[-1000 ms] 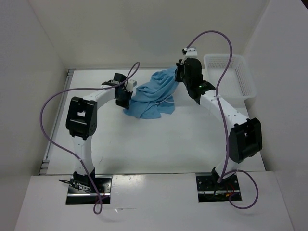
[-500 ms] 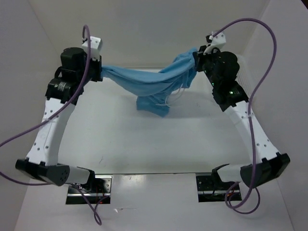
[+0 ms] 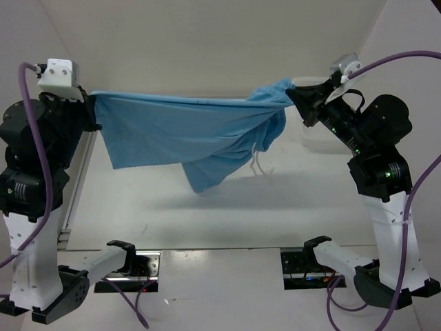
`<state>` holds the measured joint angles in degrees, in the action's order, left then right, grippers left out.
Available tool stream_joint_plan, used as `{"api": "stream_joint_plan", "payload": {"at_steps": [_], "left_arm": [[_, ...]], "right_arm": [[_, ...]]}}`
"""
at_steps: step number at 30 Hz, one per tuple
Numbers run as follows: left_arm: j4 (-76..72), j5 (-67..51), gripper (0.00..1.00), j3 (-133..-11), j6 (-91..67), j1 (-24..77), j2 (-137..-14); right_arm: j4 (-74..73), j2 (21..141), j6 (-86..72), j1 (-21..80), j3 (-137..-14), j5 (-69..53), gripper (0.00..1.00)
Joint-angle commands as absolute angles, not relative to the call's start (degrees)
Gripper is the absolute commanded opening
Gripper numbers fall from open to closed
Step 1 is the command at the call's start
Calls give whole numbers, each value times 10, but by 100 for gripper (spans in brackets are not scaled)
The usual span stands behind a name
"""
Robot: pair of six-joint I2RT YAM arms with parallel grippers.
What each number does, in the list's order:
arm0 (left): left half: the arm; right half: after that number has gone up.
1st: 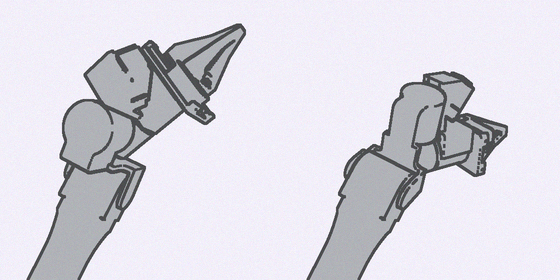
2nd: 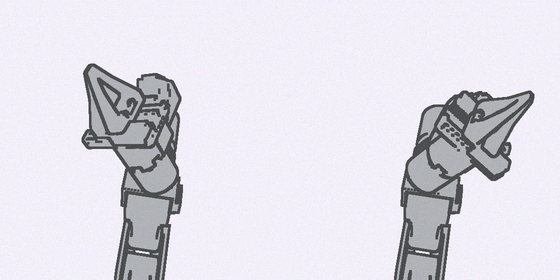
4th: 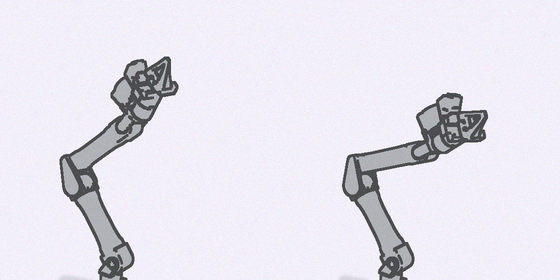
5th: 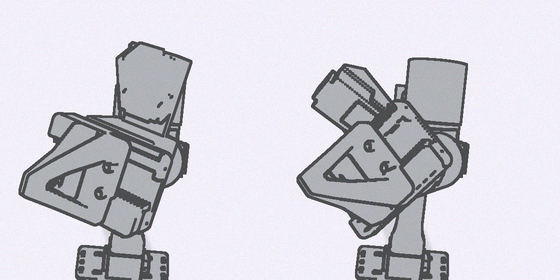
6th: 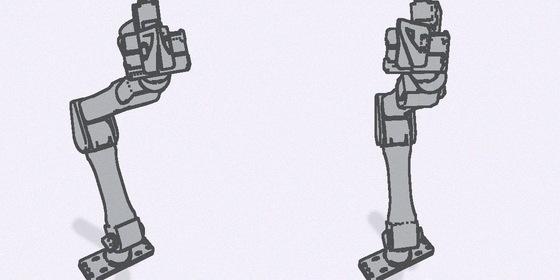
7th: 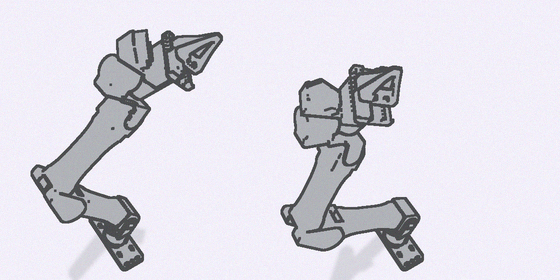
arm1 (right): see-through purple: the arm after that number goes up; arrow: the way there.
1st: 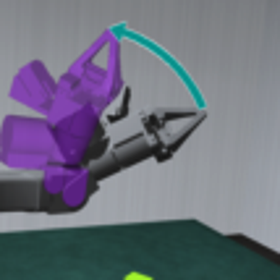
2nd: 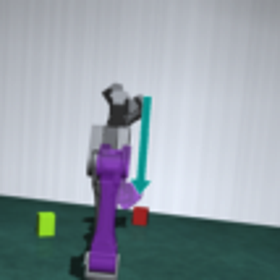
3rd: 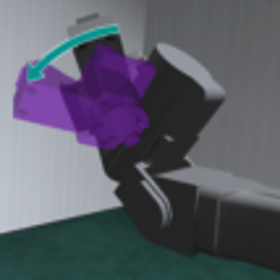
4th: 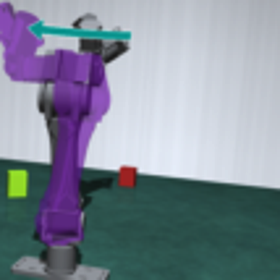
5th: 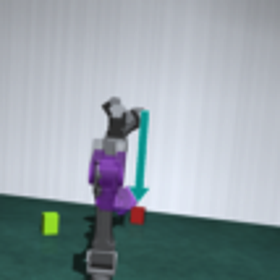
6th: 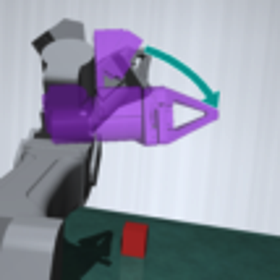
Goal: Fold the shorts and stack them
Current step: Move the shorts to the center of the board
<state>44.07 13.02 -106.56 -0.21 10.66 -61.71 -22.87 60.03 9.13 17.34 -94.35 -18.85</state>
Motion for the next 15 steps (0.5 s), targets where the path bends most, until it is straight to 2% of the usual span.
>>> {"api": "stream_joint_plan", "payload": {"at_steps": [1,8,11,12,15], "left_arm": [[421,157,0,-1074,0,87,-616],[387,135,0,-939,0,82,-663],[387,118,0,-901,0,82,-717],[387,108,0,-884,0,82,-733],[387,57,0,-879,0,41,-855]], "right_arm": [[-277,591,54,143,-953,-260,0],[-255,598,-78,119,-792,-265,0],[-262,688,-135,119,-760,-265,0],[-271,754,-149,119,-765,-265,0],[-285,882,-199,119,-804,-252,0]]}}
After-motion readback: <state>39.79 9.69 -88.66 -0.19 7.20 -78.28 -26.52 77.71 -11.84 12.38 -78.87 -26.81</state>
